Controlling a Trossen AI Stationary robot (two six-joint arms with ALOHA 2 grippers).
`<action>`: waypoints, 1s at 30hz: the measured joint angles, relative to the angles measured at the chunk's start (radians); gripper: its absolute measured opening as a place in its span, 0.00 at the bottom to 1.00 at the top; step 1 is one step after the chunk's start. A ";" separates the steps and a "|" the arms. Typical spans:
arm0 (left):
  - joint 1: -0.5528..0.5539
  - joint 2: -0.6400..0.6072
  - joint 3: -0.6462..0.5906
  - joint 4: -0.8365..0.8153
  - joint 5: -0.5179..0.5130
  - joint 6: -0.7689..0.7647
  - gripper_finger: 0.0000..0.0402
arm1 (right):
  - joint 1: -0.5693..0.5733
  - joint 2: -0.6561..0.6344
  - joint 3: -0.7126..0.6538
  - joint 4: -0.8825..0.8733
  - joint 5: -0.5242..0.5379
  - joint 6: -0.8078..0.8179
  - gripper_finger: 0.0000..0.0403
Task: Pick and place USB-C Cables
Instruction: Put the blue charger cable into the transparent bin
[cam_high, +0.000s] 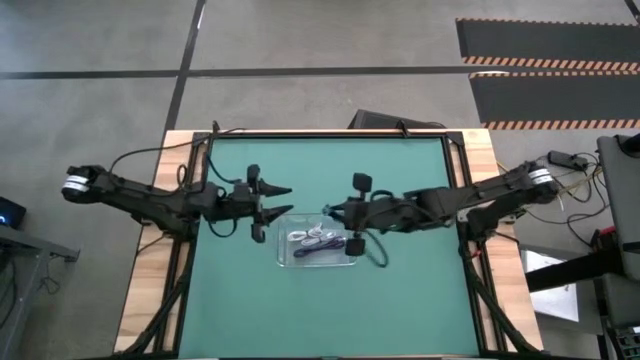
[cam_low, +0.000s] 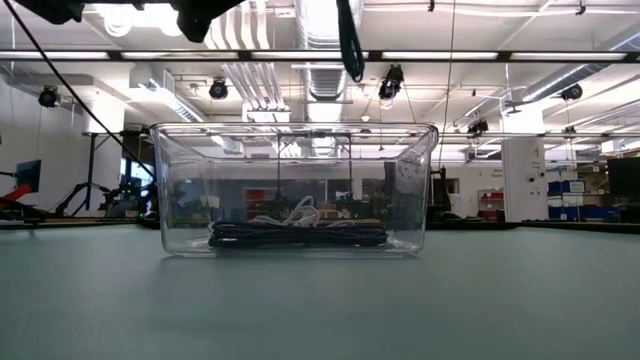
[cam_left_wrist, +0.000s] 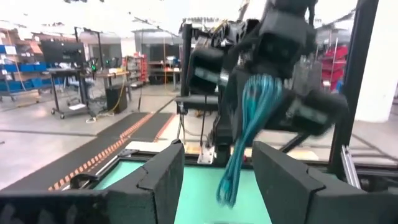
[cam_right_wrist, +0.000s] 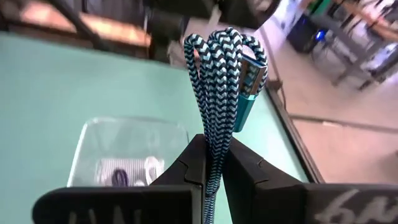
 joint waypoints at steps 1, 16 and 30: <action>0.000 0.000 -0.007 0.018 0.000 0.000 0.43 | -0.005 0.024 0.030 -0.034 -0.001 0.000 0.06; 0.000 -0.077 -0.010 -0.035 0.000 -0.008 0.43 | -0.035 0.330 0.363 -0.426 -0.069 -0.016 0.06; 0.000 -0.077 -0.010 -0.033 0.001 -0.012 0.43 | -0.074 0.464 0.388 -0.436 -0.188 -0.013 0.06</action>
